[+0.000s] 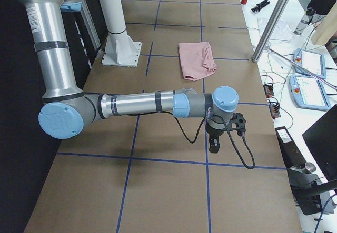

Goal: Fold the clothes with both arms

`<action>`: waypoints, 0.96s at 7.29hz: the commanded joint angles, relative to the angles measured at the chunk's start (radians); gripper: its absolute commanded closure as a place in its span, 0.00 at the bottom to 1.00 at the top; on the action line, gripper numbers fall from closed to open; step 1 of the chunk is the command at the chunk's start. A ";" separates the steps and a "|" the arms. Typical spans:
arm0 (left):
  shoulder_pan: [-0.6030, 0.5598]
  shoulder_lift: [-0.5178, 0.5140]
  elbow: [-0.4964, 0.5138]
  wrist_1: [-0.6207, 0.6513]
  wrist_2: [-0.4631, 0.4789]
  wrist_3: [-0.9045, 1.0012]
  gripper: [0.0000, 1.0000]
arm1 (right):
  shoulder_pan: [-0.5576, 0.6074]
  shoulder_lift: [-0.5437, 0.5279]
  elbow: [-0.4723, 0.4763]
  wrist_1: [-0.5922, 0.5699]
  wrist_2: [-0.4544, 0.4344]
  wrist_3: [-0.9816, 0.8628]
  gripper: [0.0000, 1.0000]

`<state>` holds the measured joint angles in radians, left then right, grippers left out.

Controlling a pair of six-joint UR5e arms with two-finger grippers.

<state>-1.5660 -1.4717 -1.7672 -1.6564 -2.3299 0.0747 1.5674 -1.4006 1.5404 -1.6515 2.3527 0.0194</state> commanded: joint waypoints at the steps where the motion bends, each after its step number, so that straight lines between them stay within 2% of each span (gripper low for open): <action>1: 0.001 0.011 -0.008 0.007 -0.003 -0.001 0.00 | -0.010 -0.008 0.001 0.002 -0.003 0.002 0.00; 3: -0.002 0.022 -0.105 0.129 -0.005 0.007 0.00 | -0.012 -0.052 0.006 0.022 0.005 -0.001 0.00; 4: -0.002 0.022 -0.118 0.203 -0.005 0.007 0.00 | -0.012 -0.084 0.006 0.066 0.005 0.001 0.00; 5: 0.000 0.021 -0.118 0.237 -0.006 0.007 0.00 | -0.012 -0.104 -0.002 0.129 0.003 0.010 0.00; 7: 0.000 0.024 -0.097 0.225 -0.008 0.010 0.00 | -0.056 -0.100 0.047 0.118 0.005 0.025 0.00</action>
<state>-1.5664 -1.4490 -1.8730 -1.4346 -2.3371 0.0820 1.5452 -1.4994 1.5547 -1.5308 2.3586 0.0339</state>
